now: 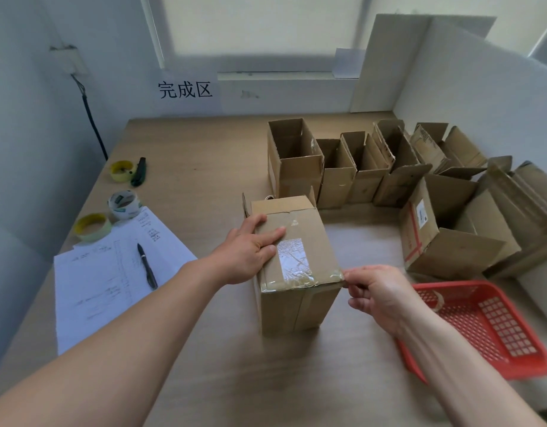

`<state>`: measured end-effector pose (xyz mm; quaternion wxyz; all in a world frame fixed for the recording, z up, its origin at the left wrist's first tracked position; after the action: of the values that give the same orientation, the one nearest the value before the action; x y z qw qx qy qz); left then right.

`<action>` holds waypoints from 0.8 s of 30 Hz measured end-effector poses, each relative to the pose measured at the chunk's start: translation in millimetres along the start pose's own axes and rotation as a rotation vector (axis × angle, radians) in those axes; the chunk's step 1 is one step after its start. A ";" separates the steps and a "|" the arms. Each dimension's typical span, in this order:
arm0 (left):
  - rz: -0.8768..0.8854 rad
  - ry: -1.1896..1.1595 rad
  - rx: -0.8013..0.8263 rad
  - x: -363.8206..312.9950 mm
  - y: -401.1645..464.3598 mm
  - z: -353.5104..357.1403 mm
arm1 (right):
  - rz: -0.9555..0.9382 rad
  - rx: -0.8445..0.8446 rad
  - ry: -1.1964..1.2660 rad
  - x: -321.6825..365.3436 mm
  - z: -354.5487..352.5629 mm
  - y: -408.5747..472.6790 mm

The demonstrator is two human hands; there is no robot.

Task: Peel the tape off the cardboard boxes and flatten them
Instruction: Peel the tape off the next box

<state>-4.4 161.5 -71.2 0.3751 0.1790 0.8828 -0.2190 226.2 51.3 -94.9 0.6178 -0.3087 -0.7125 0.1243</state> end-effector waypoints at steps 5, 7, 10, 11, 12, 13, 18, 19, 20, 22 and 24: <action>-0.002 0.008 -0.002 1.5 1.3 -0.4 | -0.051 0.086 -0.096 0.0 4.4 -2.4; -0.005 0.014 -0.002 2.0 1.9 -0.7 | -0.098 0.127 -0.043 -0.8 7.0 -6.9; -0.006 -0.001 -0.007 2.6 1.9 0.1 | -0.191 0.193 0.099 -0.7 7.2 -19.0; -0.006 -0.005 -0.009 2.9 1.9 0.5 | -0.235 0.176 0.105 -1.0 6.3 -23.7; -0.006 -0.006 -0.011 2.9 2.4 0.9 | -0.295 0.108 0.055 -1.6 3.5 -27.2; -0.007 -0.006 -0.011 2.9 3.1 1.3 | -0.366 -0.018 -0.050 -0.8 -1.9 -30.8; -0.007 -0.001 -0.015 3.6 3.4 2.5 | -0.619 -0.477 -0.365 22.6 -10.4 -55.9; -0.009 0.002 -0.018 4.1 2.9 2.3 | -0.616 -0.483 -0.430 26.3 -7.9 -54.8; -0.010 0.007 -0.020 4.0 2.8 2.5 | -0.584 -0.465 -0.501 27.2 -5.5 -50.0; -0.011 0.015 -0.023 2.9 2.2 3.5 | -0.491 -0.412 -0.536 24.8 -1.7 -38.8; -0.013 0.019 -0.025 1.9 1.2 3.9 | -0.444 -0.385 -0.483 21.6 0.1 -33.4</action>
<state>-2.8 160.8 -75.3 0.3674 0.1706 0.8902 -0.2085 215.5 38.2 -58.9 0.3747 -0.2190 -0.8974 -0.0799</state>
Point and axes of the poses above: each hand's wrist, its own y-axis towards the middle knuckle, its own z-axis out of the palm, x = y × z, the point moved 7 cm from there along y, towards the middle knuckle, and after that the axes turned 14 degrees about -y, right-handed, at the moved point
